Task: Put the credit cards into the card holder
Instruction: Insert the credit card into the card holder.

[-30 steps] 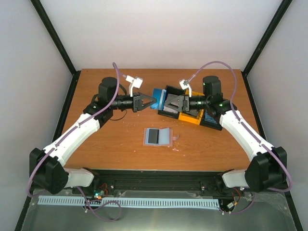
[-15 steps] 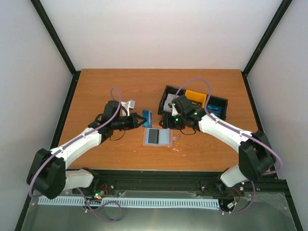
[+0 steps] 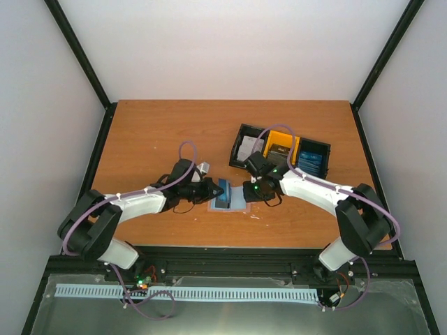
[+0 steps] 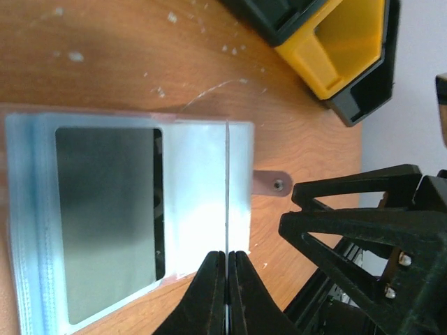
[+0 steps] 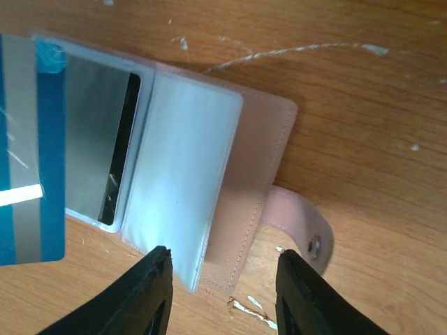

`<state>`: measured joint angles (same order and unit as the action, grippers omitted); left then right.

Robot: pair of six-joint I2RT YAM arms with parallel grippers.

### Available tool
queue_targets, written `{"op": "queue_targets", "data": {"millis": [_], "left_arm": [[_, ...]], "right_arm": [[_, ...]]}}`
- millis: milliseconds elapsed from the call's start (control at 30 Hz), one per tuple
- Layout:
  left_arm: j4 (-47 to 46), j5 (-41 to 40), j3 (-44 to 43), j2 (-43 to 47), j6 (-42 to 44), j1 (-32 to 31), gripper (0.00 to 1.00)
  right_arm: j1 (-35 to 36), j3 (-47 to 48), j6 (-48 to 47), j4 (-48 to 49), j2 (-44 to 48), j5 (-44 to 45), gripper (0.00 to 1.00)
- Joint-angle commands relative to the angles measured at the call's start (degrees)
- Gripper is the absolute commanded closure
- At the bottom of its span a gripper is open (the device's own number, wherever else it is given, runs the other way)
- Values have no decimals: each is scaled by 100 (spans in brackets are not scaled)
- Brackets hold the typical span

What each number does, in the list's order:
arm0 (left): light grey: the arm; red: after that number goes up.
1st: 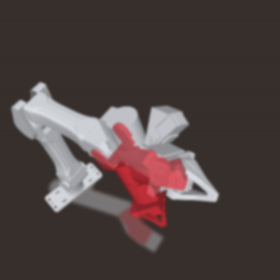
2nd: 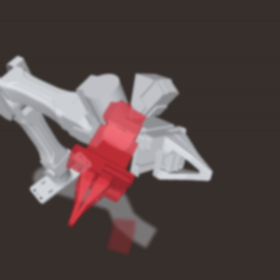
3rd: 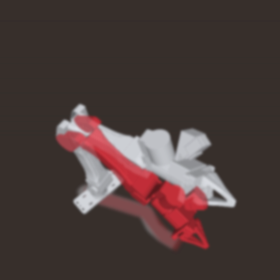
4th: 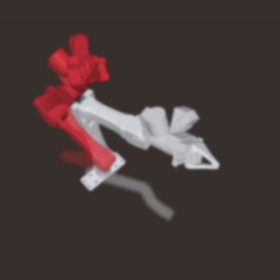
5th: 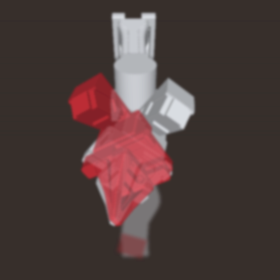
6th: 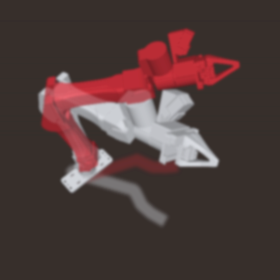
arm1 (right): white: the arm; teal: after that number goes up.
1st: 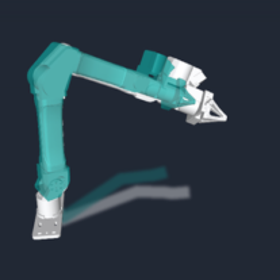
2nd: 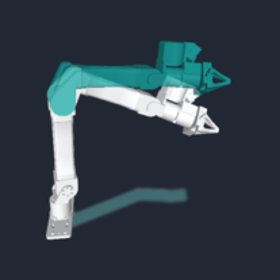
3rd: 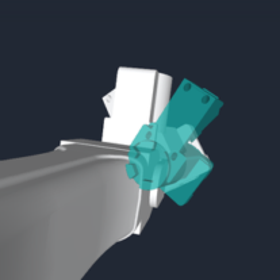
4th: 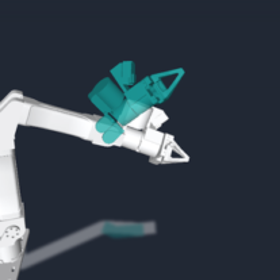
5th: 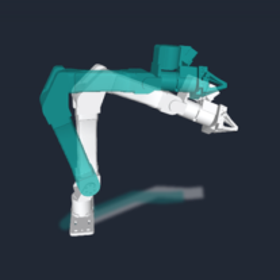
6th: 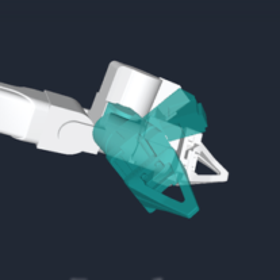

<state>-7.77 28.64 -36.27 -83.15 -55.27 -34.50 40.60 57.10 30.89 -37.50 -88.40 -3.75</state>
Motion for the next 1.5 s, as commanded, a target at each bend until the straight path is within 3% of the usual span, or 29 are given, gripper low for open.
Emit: {"op": "queue_targets", "data": {"millis": [0, 367, 500, 1000, 1467], "left_arm": [[-475, -180, 110, -163, -187, -118, 99], [-484, -44, -110, -928, 303, -118, 99], [-897, 265, -22, -1064, 289, -118, 99], [-1436, 82, 552, -1025, 34, -121, 99], [-2121, 424, 427, -1544, 53, -124, 99]], "right_arm": [[45, 20, -345, 194, -281, -358, 60], [45, 129, -327, 173, -1064, 77, 69], [45, 108, -253, 204, -1273, 17, 73], [45, -127, -57, 272, -1268, -117, 74], [44, -267, -68, 334, -1289, -320, 76]]}}
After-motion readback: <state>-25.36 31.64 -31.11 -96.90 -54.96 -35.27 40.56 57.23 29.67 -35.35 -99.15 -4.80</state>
